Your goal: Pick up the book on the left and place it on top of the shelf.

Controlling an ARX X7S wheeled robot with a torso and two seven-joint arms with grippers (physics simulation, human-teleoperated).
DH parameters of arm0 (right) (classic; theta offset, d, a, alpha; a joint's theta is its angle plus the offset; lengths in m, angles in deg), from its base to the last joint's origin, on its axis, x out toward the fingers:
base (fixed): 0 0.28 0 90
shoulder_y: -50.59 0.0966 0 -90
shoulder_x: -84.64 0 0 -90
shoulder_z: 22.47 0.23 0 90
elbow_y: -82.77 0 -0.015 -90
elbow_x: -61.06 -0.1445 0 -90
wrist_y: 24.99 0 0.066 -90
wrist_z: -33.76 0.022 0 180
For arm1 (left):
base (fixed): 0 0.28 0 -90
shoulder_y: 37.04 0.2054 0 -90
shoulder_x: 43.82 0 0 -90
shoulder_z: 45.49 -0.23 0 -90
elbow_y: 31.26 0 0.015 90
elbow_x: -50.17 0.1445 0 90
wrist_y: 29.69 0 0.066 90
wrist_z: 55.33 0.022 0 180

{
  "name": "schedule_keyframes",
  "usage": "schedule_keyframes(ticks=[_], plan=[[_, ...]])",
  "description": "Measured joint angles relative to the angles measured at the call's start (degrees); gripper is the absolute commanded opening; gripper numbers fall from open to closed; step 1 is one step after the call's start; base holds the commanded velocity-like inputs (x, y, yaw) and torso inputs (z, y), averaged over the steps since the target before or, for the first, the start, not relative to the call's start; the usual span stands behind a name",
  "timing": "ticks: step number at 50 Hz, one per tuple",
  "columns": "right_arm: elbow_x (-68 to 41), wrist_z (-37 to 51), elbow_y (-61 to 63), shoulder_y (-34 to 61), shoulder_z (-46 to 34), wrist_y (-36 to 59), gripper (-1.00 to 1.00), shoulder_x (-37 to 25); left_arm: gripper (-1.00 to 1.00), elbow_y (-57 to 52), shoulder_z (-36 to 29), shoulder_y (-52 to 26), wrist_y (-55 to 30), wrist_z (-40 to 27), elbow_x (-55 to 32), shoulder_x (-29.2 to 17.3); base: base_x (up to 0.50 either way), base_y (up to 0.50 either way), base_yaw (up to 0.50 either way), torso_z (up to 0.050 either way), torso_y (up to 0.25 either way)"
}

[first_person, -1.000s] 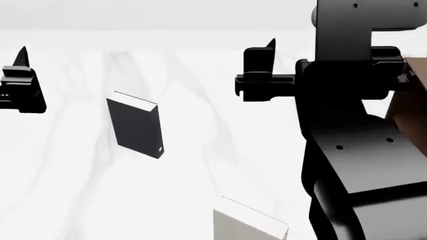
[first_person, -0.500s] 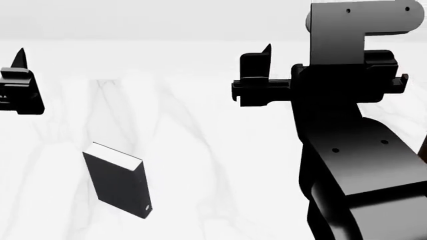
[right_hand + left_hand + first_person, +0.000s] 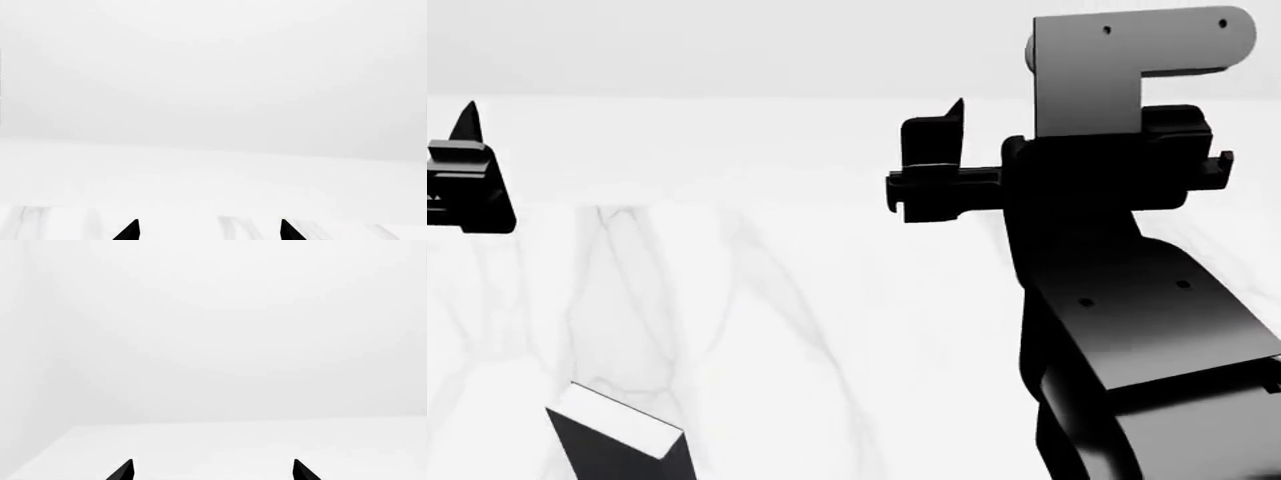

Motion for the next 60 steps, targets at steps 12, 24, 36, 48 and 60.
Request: schedule_keyframes(ticks=[12, 24, 36, 48, 60], plan=[[-3.2, -9.2, -4.7, 4.1, -8.7, -0.5, 1.00, -3.9, 1.00, -0.1, 0.1, 0.2, 0.0, -0.2, -0.3, -0.1, 0.00, 0.00, 0.00, 0.000, 0.000], [-7.8, -26.9, -8.9, 8.7, -24.1, -4.4, 1.00, -8.9, 1.00, 0.0, 0.4, 0.6, 0.3, -0.1, -0.6, -0.3, 0.00, 0.00, 0.00, 0.000, 0.000], [-9.9, -34.2, -8.0, 8.7, -31.6, -7.1, 1.00, -11.0, 1.00, 0.3, 0.5, 1.0, 0.7, -0.1, -0.8, -0.4, 0.00, 0.00, 0.00, 0.000, 0.000], [-11.6, -36.5, -6.3, 8.3, -33.4, -7.4, 1.00, -11.6, 1.00, 0.4, 0.6, 1.2, 0.9, -0.2, -1.1, -0.5, 0.00, 0.00, 0.00, 0.000, 0.000], [-14.0, -36.7, -3.4, 7.7, -32.9, -5.9, 1.00, -10.8, 1.00, 0.5, 0.5, 1.3, 0.9, -0.4, -1.3, -0.6, 0.00, 0.00, 0.00, 0.000, 0.000]])
